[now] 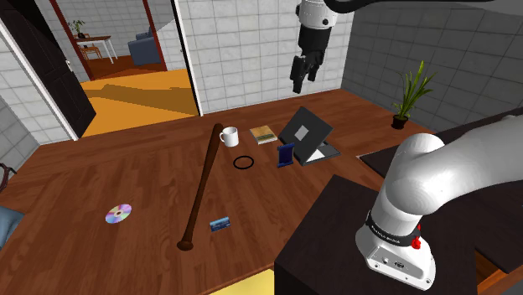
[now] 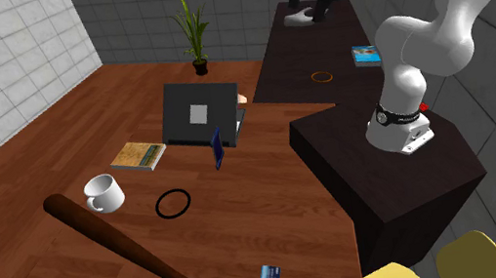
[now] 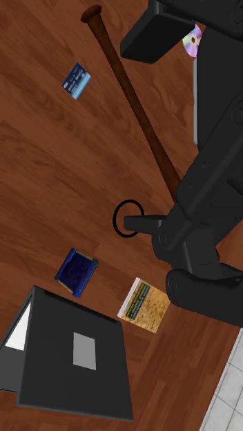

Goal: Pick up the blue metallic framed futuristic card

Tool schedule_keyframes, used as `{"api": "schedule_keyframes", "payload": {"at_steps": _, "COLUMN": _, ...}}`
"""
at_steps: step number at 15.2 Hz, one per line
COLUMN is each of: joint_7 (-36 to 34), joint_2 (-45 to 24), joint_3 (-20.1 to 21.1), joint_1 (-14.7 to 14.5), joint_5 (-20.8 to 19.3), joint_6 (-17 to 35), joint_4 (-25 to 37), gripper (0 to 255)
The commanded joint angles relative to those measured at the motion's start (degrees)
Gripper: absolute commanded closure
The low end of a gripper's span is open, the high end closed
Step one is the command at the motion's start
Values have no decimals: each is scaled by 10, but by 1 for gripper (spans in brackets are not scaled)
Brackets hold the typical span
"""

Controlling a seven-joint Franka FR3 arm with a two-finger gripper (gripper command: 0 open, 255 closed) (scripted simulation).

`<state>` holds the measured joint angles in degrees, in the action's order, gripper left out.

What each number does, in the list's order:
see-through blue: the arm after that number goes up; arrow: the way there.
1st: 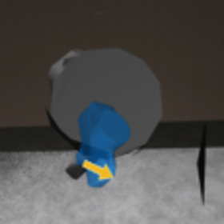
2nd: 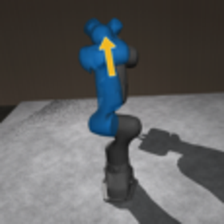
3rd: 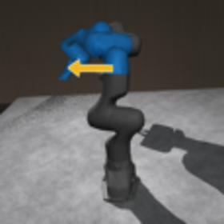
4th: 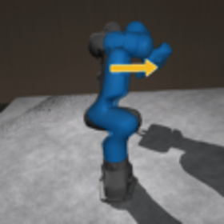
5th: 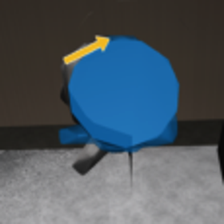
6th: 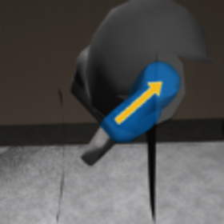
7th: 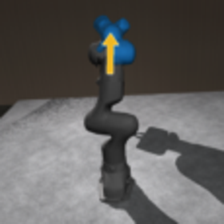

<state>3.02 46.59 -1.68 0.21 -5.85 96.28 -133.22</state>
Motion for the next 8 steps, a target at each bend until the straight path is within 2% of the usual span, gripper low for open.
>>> {"api": "schedule_keyframes", "payload": {"at_steps": 1, "joint_7": 0, "joint_2": 0, "joint_3": 0, "joint_1": 0, "joint_5": 0, "joint_6": 0, "joint_4": 0, "gripper": 0}}
{"api": "schedule_keyframes", "payload": {"at_steps": 8, "joint_7": 112, "joint_2": -4, "joint_3": -67, "joint_1": -6, "joint_5": -54, "joint_6": 133, "joint_4": -113, "gripper": 0}}
